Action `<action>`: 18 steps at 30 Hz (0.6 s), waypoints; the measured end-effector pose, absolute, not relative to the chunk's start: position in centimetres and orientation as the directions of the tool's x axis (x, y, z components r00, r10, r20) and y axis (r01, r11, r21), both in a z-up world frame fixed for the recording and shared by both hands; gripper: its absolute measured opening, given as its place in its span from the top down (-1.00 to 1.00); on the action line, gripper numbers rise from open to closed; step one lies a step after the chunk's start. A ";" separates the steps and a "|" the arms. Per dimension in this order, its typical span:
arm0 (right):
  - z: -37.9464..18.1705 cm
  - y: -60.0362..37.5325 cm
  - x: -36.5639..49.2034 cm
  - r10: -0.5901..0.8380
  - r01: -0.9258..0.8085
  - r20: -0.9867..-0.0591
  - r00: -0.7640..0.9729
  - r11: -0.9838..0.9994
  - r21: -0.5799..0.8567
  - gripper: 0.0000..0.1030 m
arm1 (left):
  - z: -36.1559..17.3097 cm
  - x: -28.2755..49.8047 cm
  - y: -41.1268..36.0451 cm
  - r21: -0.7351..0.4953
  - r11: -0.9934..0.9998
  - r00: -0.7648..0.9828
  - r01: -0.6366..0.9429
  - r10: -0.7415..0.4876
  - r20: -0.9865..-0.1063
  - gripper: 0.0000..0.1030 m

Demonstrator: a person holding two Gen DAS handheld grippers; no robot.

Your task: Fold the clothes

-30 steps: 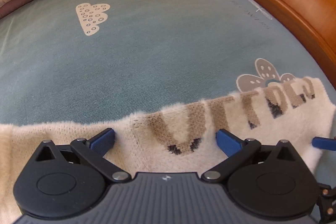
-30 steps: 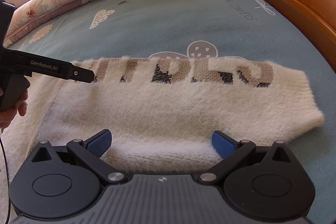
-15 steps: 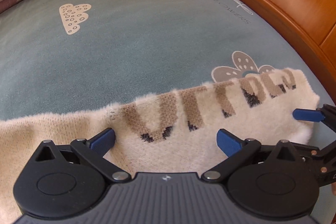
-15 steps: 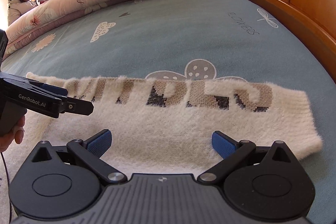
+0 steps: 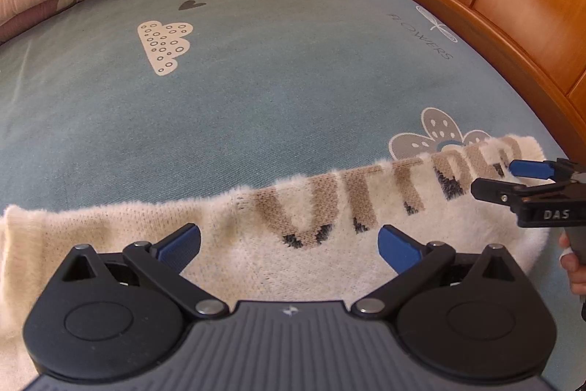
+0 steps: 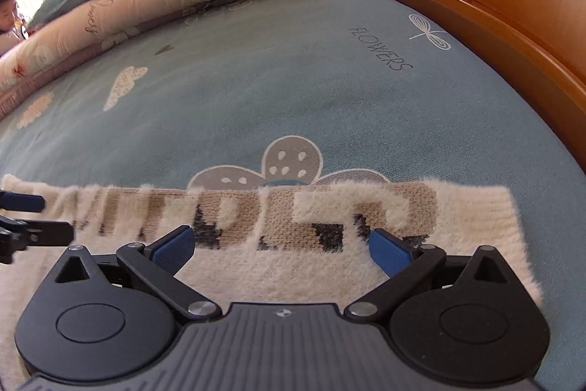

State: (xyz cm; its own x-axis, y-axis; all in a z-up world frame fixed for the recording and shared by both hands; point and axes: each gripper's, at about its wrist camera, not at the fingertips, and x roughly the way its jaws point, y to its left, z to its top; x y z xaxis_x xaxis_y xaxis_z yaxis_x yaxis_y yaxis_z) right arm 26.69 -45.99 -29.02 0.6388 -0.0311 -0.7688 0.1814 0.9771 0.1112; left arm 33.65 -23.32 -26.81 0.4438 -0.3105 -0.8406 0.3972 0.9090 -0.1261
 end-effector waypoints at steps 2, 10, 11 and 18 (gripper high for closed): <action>-29.5 -46.5 27.0 -0.116 0.221 -0.779 0.616 0.975 0.029 -0.99 | -26.3 33.2 -22.5 -0.134 0.915 0.438 0.381 -0.306 -0.845 -0.99; -29.0 -47.5 24.1 -0.191 0.322 -0.803 0.565 0.947 0.001 -0.99 | -25.1 25.2 -20.2 -0.274 0.908 0.339 0.317 -0.378 -0.862 -0.99; -29.0 -47.2 23.6 -0.194 0.317 -0.802 0.565 0.948 -0.007 -0.99 | -25.2 23.9 -20.6 -0.304 0.897 0.325 0.320 -0.406 -0.854 -0.99; -28.8 -46.2 22.2 -0.194 0.334 -0.796 0.573 0.942 0.011 -0.99 | -28.7 22.1 -24.0 -0.356 0.880 0.259 0.314 -0.439 -0.860 -0.98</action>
